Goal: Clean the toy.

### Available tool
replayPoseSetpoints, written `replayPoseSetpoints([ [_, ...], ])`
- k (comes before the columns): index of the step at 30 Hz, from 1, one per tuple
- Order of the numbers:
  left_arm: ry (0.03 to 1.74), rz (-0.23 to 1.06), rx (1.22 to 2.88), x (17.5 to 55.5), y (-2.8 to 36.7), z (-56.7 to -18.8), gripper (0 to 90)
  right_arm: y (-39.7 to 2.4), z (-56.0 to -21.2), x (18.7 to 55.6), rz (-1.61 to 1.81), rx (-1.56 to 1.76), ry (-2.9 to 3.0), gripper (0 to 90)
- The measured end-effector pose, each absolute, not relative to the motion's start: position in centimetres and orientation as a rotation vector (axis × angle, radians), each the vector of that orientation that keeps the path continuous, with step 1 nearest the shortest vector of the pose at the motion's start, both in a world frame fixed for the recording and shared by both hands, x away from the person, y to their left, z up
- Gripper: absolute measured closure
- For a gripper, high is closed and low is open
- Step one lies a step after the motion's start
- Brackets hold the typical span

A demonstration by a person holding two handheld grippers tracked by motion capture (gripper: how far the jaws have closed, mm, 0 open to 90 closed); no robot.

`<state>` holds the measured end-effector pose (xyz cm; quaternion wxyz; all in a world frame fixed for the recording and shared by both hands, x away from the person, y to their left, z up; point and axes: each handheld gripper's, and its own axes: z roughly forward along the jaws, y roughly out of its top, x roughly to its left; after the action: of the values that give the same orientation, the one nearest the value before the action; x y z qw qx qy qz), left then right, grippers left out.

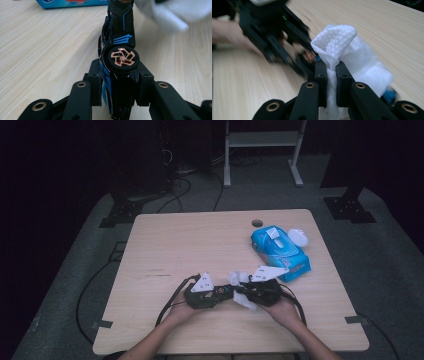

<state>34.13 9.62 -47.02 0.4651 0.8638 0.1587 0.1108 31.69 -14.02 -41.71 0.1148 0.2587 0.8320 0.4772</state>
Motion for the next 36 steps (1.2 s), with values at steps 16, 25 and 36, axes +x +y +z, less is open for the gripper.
replayPoseSetpoints([
  [16,0.419,0.283,2.088,34.2,9.9,-47.1,66.0,-12.5,-43.1,34.1,1.393,0.836,2.443,82.3],
  [25,0.439,0.274,2.081,34.4,10.1,-47.3,66.1,-10.0,-43.3,34.1,1.461,0.815,2.458,82.5],
  [36,0.431,0.275,2.084,34.4,10.0,-47.3,66.4,-11.7,-43.1,34.3,1.414,0.843,2.413,82.6],
])
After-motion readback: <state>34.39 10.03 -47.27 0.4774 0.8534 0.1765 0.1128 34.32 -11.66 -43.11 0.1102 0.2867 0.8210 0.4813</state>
